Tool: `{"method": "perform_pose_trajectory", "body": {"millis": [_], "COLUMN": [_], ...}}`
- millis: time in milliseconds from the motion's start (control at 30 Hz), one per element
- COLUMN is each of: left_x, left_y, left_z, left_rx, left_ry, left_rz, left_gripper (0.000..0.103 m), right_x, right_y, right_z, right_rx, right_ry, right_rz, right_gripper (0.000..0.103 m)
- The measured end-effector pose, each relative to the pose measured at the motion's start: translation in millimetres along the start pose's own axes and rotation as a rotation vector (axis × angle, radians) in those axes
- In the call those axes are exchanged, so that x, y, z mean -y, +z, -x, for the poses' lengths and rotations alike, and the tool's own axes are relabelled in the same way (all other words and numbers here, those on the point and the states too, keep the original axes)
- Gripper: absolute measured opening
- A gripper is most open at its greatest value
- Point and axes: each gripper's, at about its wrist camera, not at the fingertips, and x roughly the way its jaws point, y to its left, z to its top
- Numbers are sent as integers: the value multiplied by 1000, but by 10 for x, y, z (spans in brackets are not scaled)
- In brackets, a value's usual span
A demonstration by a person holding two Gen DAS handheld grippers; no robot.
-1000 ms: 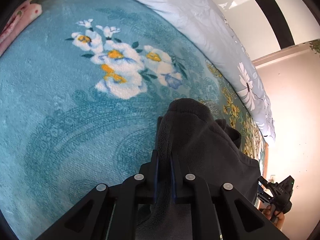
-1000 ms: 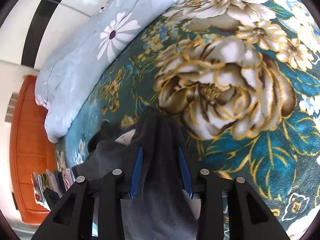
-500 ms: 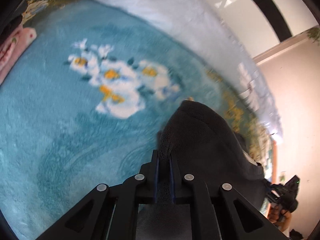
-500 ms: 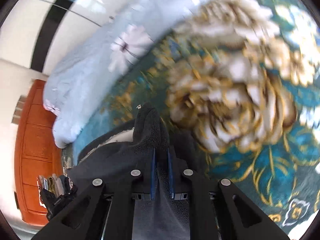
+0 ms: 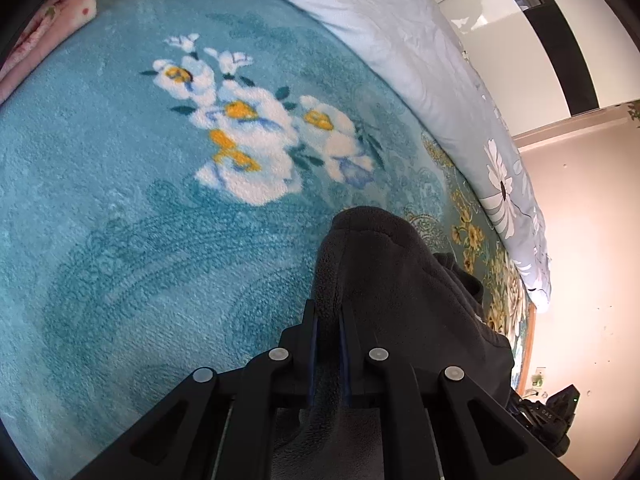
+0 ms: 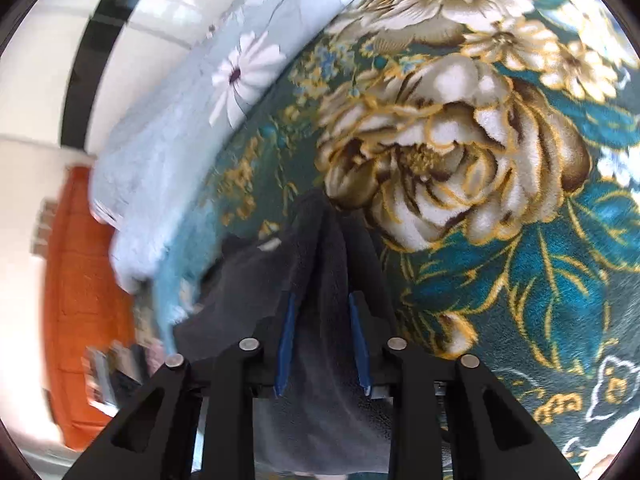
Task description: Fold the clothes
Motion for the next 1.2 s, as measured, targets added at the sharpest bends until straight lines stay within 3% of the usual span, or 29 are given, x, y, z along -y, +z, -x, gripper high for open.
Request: {"method": "perform_pose_trajectory", "body": {"millis": [33, 100, 200, 367, 467, 600, 667, 700, 767, 833, 967, 1067, 1200], "left_x": [10, 38, 65, -22, -42, 1, 56, 95, 170, 223, 215, 139, 77], "left_y": [11, 44, 82, 24, 7, -8, -59, -112, -241, -383, -643, -767, -852], "left_z": [58, 154, 163, -1, -7, 161, 295, 359, 460, 522, 504, 493, 555], "left_rx": [21, 55, 58, 1, -21, -2, 45, 70, 111, 133, 97, 67, 73], "left_ry": [-17, -38, -17, 54, 42, 24, 38, 44, 47, 36, 26, 23, 15], "left_rz": [-7, -22, -40, -23, -15, -8, -17, -27, -43, -52, -61, -36, -9], "left_gripper": [10, 10, 10, 10, 12, 14, 18, 19, 25, 32, 34, 34, 34], "right_x": [-87, -181, -81, 279, 351, 11, -233, -401, -736, -1105, -1712, -1977, -2150], "right_y": [-3, 4, 99, 54, 18, 133, 139, 138, 137, 76, -250, -466, -676], "right_z": [-6, 149, 350, 60, 9, 261, 273, 229, 141, -13, -566, -898, -1144], "right_rx": [2, 67, 155, 60, 39, 130, 144, 128, 95, 45, -85, -154, -170], "right_ry": [-26, 34, 59, -66, -57, -187, -188, -181, -167, -155, -161, -187, -238], "right_rz": [36, 76, 44, -38, -76, 78, 179, 250, 391, 553, 837, 977, 1105], "right_gripper": [8, 7, 6, 5, 5, 7, 11, 16, 44, 44, 52, 52, 52]}}
